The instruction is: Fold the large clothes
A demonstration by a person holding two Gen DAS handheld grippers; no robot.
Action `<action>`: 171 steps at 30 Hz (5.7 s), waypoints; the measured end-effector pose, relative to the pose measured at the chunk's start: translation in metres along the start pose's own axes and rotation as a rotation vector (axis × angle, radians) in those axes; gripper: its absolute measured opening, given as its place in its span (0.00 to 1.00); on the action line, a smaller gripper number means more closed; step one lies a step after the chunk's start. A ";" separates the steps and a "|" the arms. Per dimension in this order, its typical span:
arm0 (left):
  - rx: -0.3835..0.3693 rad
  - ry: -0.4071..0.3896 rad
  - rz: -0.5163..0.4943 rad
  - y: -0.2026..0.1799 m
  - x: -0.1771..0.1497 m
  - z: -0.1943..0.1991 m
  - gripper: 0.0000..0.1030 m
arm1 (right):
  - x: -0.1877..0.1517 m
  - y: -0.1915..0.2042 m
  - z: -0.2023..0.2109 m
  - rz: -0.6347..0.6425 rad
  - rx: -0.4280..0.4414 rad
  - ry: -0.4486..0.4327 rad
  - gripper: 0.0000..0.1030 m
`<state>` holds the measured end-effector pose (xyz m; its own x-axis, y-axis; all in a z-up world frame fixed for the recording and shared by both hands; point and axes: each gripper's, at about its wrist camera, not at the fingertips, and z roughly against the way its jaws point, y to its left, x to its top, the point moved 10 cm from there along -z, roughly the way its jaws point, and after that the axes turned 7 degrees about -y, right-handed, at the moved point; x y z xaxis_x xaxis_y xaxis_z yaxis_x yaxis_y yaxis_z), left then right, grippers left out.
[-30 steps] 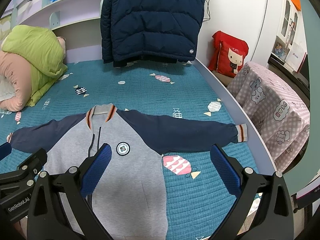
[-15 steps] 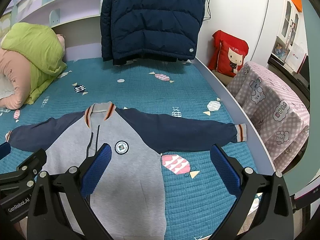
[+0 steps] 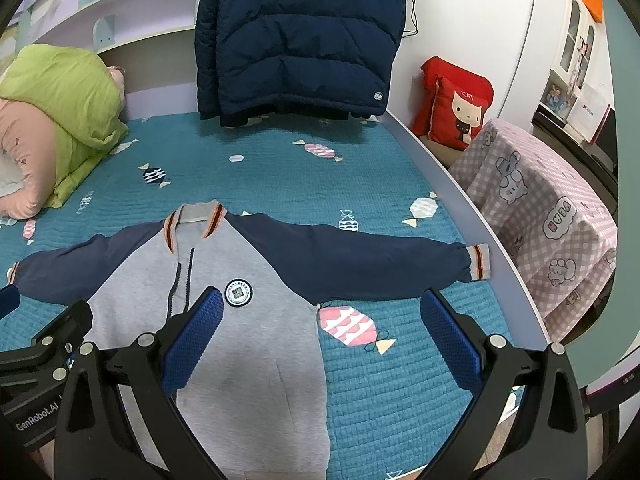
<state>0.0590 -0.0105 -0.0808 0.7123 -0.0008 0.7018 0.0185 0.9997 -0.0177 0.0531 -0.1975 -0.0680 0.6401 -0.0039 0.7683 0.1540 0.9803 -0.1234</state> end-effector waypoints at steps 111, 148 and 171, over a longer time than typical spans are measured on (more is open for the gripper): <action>0.165 -0.252 0.773 0.477 0.105 -0.115 0.10 | -0.090 0.400 -0.276 0.205 0.561 0.688 0.05; -0.254 0.174 -0.116 -0.065 -0.032 -0.255 0.70 | -0.067 0.007 -0.212 -0.461 0.424 0.444 0.53; 0.040 0.257 0.519 0.250 -0.101 -0.294 0.22 | -0.083 0.052 -0.247 -0.353 0.344 0.453 0.23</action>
<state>0.1975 0.2317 -0.3653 0.7689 0.4883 0.4127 -0.4013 0.8711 -0.2831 0.1940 -0.1947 -0.2936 0.8596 -0.3451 0.3769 0.2116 0.9117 0.3523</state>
